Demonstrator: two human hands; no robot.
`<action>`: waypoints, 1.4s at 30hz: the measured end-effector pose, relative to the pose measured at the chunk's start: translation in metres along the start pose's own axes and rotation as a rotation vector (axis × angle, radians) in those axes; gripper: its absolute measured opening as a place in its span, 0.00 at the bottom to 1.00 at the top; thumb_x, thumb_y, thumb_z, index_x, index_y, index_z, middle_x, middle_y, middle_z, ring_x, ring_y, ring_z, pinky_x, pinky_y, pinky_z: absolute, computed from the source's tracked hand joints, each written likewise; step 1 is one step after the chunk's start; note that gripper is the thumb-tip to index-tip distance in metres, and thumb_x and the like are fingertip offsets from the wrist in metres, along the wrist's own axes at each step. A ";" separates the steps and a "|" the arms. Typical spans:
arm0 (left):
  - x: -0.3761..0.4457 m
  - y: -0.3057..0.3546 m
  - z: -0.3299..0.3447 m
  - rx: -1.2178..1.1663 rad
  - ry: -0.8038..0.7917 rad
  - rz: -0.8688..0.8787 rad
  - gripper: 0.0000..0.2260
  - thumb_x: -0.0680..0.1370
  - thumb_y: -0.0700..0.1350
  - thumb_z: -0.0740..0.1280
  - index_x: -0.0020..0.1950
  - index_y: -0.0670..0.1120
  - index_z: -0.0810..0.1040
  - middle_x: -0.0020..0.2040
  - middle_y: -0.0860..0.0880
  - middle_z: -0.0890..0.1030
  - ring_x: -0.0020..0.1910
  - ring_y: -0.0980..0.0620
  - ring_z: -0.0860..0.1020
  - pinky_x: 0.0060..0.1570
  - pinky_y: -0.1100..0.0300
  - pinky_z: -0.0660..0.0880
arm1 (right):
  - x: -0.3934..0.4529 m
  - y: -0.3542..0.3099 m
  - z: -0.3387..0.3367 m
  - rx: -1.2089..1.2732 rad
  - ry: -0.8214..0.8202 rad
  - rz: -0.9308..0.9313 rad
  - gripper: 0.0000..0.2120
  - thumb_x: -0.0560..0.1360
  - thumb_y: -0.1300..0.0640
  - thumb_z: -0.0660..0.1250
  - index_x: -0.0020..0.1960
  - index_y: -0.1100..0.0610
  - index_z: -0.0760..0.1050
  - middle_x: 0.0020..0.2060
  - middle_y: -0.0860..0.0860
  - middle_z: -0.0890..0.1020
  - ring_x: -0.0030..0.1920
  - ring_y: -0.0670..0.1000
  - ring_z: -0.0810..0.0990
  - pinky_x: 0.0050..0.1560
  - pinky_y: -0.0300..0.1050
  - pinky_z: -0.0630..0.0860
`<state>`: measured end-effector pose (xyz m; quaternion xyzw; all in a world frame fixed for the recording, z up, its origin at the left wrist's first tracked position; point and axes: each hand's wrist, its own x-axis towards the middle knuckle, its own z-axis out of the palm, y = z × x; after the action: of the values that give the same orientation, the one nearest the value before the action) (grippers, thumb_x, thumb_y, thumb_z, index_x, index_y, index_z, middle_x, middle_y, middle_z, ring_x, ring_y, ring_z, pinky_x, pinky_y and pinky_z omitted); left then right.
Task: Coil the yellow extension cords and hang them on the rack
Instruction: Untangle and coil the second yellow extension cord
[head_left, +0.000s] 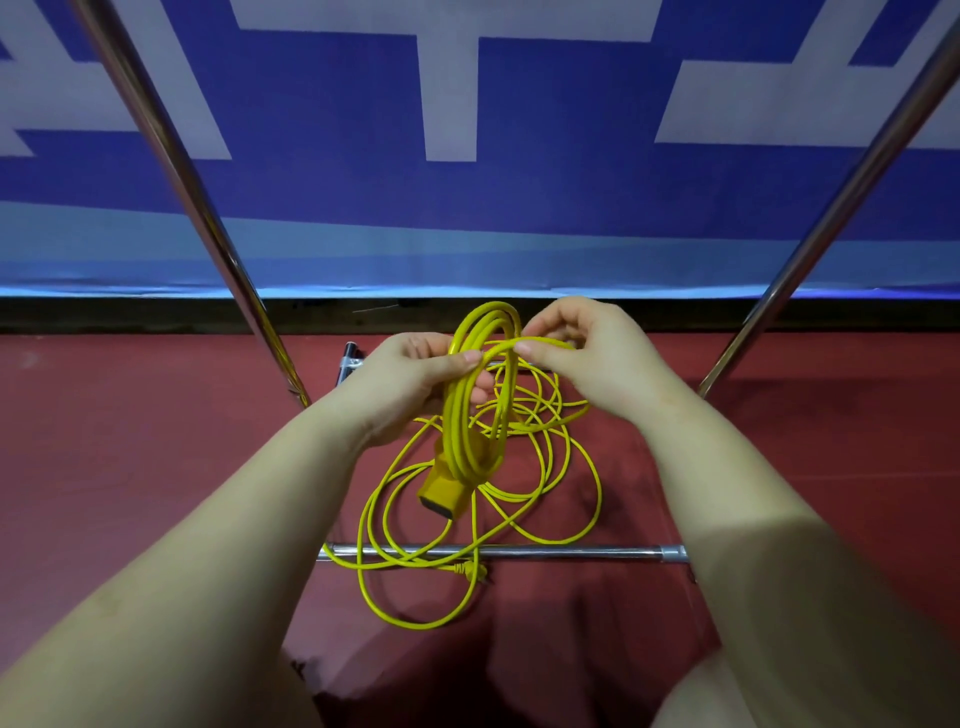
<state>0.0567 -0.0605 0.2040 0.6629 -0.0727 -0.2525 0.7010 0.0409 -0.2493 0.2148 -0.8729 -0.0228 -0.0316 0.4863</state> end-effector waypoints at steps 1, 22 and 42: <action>0.000 0.001 -0.002 -0.009 0.017 0.008 0.07 0.79 0.39 0.61 0.44 0.42 0.77 0.33 0.49 0.83 0.31 0.56 0.81 0.34 0.63 0.79 | 0.001 0.003 -0.002 -0.040 -0.005 0.008 0.06 0.71 0.51 0.72 0.40 0.48 0.75 0.38 0.48 0.82 0.40 0.49 0.80 0.47 0.47 0.76; -0.003 -0.002 0.006 0.000 -0.164 -0.060 0.04 0.75 0.37 0.65 0.46 0.42 0.78 0.35 0.48 0.83 0.34 0.54 0.82 0.38 0.59 0.80 | -0.002 -0.005 -0.005 0.003 0.021 -0.088 0.08 0.68 0.58 0.75 0.38 0.47 0.77 0.36 0.45 0.81 0.37 0.41 0.78 0.42 0.40 0.74; 0.005 0.000 -0.008 -0.124 0.201 0.023 0.07 0.82 0.39 0.58 0.46 0.42 0.74 0.34 0.48 0.84 0.34 0.54 0.83 0.36 0.58 0.81 | -0.002 0.015 -0.016 0.024 -0.222 0.367 0.10 0.78 0.57 0.63 0.39 0.57 0.70 0.36 0.54 0.82 0.27 0.47 0.81 0.31 0.40 0.78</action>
<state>0.0651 -0.0555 0.2022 0.6394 0.0060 -0.1808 0.7473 0.0391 -0.2708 0.2101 -0.8547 0.0829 0.1543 0.4887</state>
